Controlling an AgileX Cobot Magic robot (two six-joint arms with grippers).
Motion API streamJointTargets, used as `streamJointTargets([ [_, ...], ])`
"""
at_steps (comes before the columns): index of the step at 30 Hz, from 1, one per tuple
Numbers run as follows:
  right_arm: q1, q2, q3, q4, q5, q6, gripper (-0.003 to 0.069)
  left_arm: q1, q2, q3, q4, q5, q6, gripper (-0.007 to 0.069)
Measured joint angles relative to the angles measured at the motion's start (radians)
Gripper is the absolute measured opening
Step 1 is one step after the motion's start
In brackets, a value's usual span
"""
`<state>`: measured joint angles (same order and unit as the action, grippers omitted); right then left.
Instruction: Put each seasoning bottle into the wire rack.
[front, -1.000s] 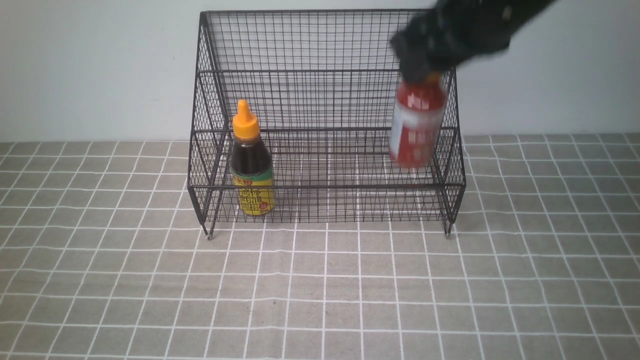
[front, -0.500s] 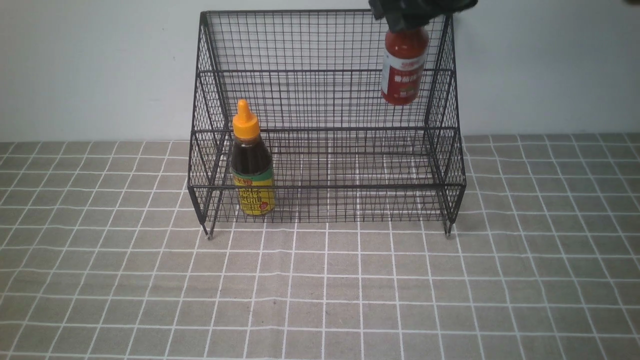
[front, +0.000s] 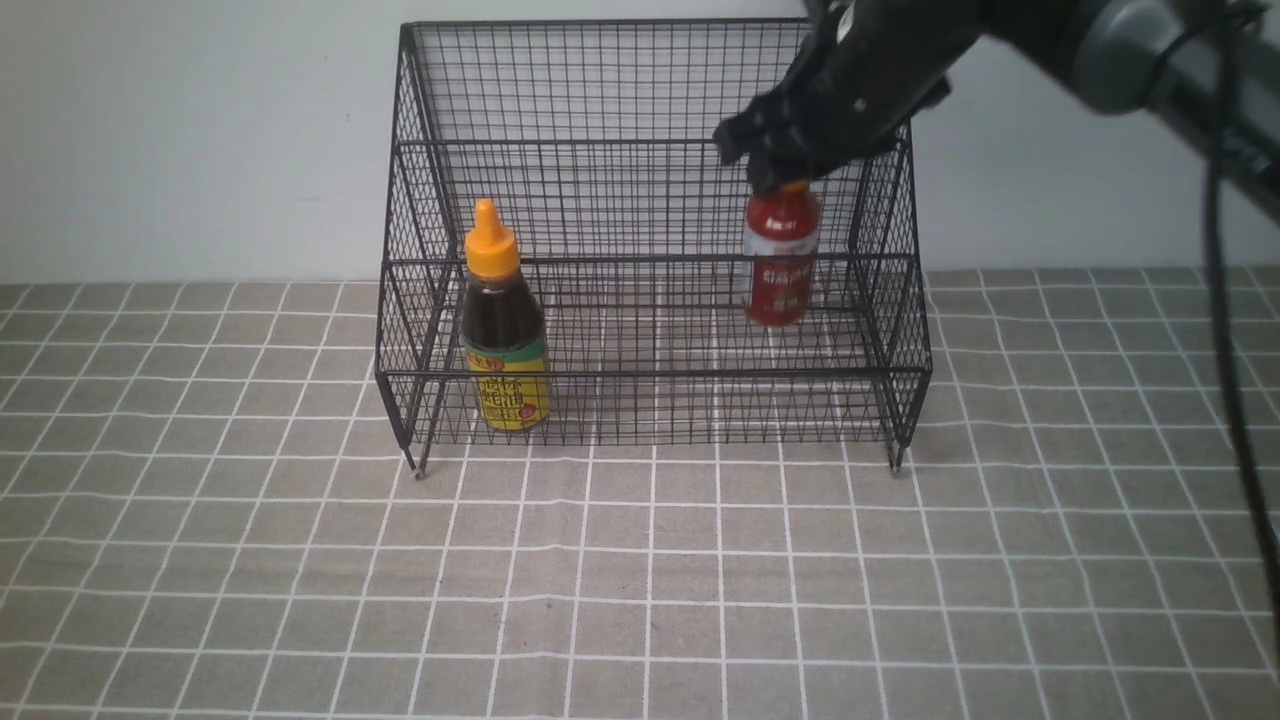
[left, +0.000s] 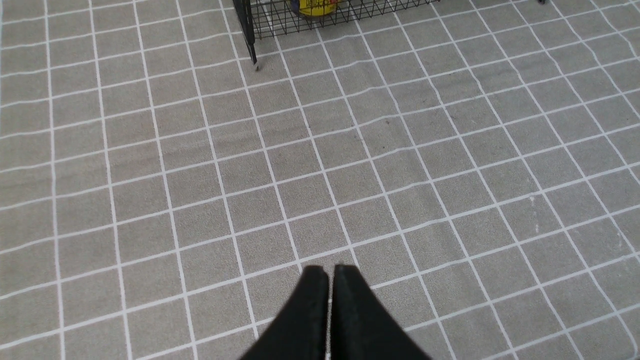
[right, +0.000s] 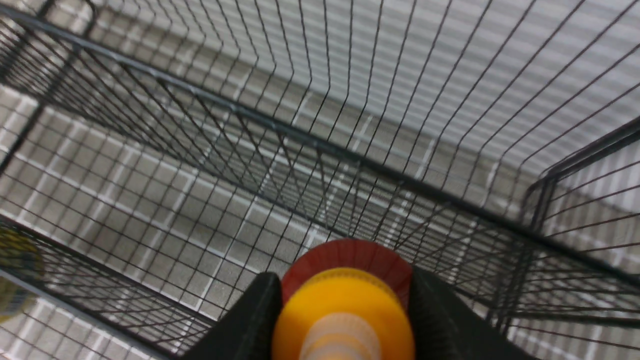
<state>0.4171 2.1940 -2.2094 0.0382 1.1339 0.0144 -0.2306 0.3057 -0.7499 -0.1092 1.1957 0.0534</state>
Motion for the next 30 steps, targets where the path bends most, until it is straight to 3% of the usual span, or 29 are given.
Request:
streamJointTargets([
  [6,0.0,0.036,0.0,0.001,-0.01,0.0,0.0327,0.0,0.0,0.0,0.0,0.0,-0.001,-0.0007],
  [9,0.0,0.035,-0.01,0.001,-0.008,0.0,0.0429,0.0,0.0,0.0,0.001,0.0,-0.001,-0.0007],
  [12,0.0,0.017,-0.01,0.001,0.022,0.0,0.0476,0.0,0.0,0.0,0.001,0.0,-0.001,-0.0007],
  [19,0.0,-0.072,-0.052,-0.009,0.121,-0.024,0.0471,0.0,0.0,0.0,0.001,0.0,-0.001,-0.0007],
  [26,0.0,-0.379,-0.056,-0.028,0.131,-0.021,0.0209,0.0,0.0,0.0,0.013,-0.004,-0.001,-0.0007],
  [30,0.0,-0.625,0.079,-0.026,0.132,0.014,0.0038,0.0,0.0,0.0,0.022,-0.029,-0.001,-0.0007],
])
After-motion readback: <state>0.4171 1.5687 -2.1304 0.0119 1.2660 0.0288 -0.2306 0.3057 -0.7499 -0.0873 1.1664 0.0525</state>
